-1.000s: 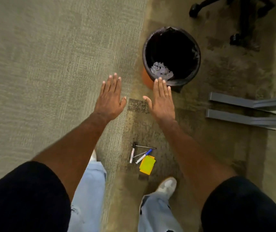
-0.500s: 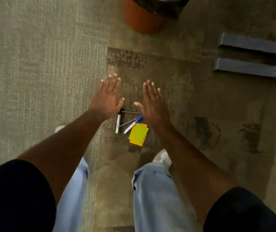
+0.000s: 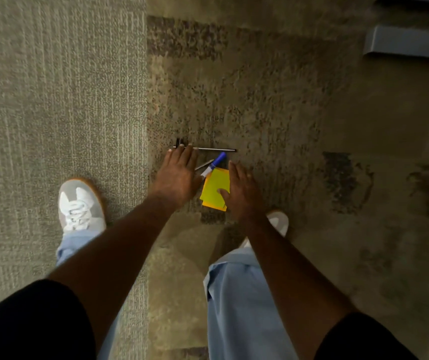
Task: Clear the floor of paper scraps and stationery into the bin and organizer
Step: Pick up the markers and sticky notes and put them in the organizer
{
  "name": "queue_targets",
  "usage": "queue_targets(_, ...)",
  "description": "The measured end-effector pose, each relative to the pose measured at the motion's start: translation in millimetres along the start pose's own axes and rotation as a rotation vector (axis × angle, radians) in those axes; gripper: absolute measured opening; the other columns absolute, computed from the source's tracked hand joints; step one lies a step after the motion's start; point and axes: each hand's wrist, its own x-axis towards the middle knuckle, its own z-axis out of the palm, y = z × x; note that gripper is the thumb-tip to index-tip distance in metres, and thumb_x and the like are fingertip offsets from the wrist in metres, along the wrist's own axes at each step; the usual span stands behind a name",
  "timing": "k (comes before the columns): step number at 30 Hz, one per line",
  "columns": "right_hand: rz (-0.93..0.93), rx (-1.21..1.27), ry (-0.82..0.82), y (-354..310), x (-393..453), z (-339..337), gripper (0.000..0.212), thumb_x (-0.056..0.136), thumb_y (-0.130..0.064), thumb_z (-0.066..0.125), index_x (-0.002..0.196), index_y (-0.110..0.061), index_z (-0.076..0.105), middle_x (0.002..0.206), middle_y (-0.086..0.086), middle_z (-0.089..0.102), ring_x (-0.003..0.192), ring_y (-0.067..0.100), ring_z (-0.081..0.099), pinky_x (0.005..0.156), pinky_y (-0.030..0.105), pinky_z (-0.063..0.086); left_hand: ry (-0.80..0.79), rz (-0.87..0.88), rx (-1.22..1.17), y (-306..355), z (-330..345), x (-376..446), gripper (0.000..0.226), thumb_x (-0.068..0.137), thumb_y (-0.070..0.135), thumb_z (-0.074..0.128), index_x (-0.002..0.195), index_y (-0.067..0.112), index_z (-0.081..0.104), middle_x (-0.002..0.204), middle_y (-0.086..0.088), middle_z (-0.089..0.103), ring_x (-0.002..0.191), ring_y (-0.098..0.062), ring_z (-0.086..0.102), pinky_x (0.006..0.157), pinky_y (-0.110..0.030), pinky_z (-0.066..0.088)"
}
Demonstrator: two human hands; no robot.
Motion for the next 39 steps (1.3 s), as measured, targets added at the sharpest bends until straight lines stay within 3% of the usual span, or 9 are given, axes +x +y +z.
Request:
queue_targets(5,0.029,-0.069,-0.011,-5,8,16,0.091,0.089,-0.047,0.066,0.156,-0.011,0.016,0.159,0.012,0.027,0.139,0.03,0.037,0.109,0.041,0.038,-0.027,-0.028,0.064,17,19,13,0.058,0.092,0.041,0.05,0.143,0.015,0.042,0.136,-0.01,0.05,0.125,-0.032,0.044,0.104,-0.043,0.036)
queue_targets(11,0.016,-0.181,0.014,-3,22,29,0.085,0.083,-0.047,0.072,0.147,-0.013,0.027,0.149,0.012,0.035,0.137,0.029,0.036,0.107,0.039,0.04,-0.055,-0.101,0.231,27,35,31,0.053,0.087,0.053,0.057,0.122,0.012,0.051,0.116,-0.009,0.057,0.106,-0.029,0.052,0.088,-0.041,0.039)
queue_targets(17,0.078,-0.149,0.007,-4,33,30,0.079,0.071,-0.044,0.083,0.13,-0.016,0.038,0.133,0.009,0.045,0.123,0.027,0.045,0.099,0.038,0.042,-0.023,-0.127,0.177,23,35,36,0.023,0.099,0.026,0.039,0.113,0.013,0.051,0.111,-0.012,0.061,0.101,-0.032,0.055,0.085,-0.042,0.039)
queue_targets(20,0.103,-0.163,-0.033,-4,42,30,0.09,0.069,-0.047,0.084,0.135,-0.011,0.034,0.135,0.012,0.045,0.125,0.028,0.045,0.104,0.039,0.039,-0.028,-0.131,0.177,22,33,38,0.023,0.1,0.024,0.04,0.115,0.012,0.053,0.112,-0.012,0.063,0.103,-0.033,0.057,0.092,-0.042,0.04)
queue_targets(23,0.132,-0.151,-0.064,-2,45,29,0.088,0.068,-0.05,0.084,0.134,-0.011,0.04,0.136,0.012,0.046,0.127,0.029,0.044,0.105,0.039,0.038,-0.046,-0.115,0.202,18,34,42,0.025,0.099,0.022,0.041,0.116,0.012,0.055,0.113,-0.012,0.065,0.105,-0.033,0.059,0.096,-0.042,0.042)
queue_targets(27,0.193,-0.044,-0.024,-1,37,28,0.077,0.068,-0.043,0.086,0.128,-0.013,0.048,0.138,0.011,0.045,0.127,0.029,0.045,0.103,0.039,0.042,-0.031,-0.103,0.086,15,29,42,0.026,0.096,0.022,0.044,0.113,0.01,0.059,0.108,-0.015,0.068,0.1,-0.037,0.063,0.081,-0.042,0.048)
queue_targets(31,0.191,0.059,-0.025,-6,26,29,0.073,0.076,-0.032,0.083,0.135,-0.013,0.044,0.141,0.012,0.051,0.129,0.03,0.048,0.101,0.042,0.046,0.123,-0.247,-0.193,7,20,32,0.021,0.096,0.023,0.05,0.112,0.01,0.052,0.094,-0.019,0.069,0.08,-0.04,0.067,0.062,-0.04,0.048)
queue_targets(35,0.215,0.197,-0.046,-7,25,27,0.071,0.084,-0.017,0.077,0.143,-0.013,0.038,0.139,0.013,0.054,0.129,0.031,0.051,0.096,0.042,0.047,0.201,-0.422,-0.259,-12,15,24,0.022,0.1,0.029,0.049,0.114,0.014,0.042,0.091,-0.016,0.068,0.075,-0.036,0.066,0.064,-0.046,0.056)
queue_targets(39,0.177,0.232,-0.062,1,29,22,0.062,0.086,-0.013,0.074,0.139,-0.015,0.043,0.132,0.015,0.06,0.124,0.033,0.055,0.09,0.042,0.05,0.16,-0.717,-0.382,-21,15,23,0.044,0.091,0.034,0.069,0.116,0.011,0.042,0.102,-0.02,0.069,0.091,-0.042,0.068,0.073,-0.046,0.051)
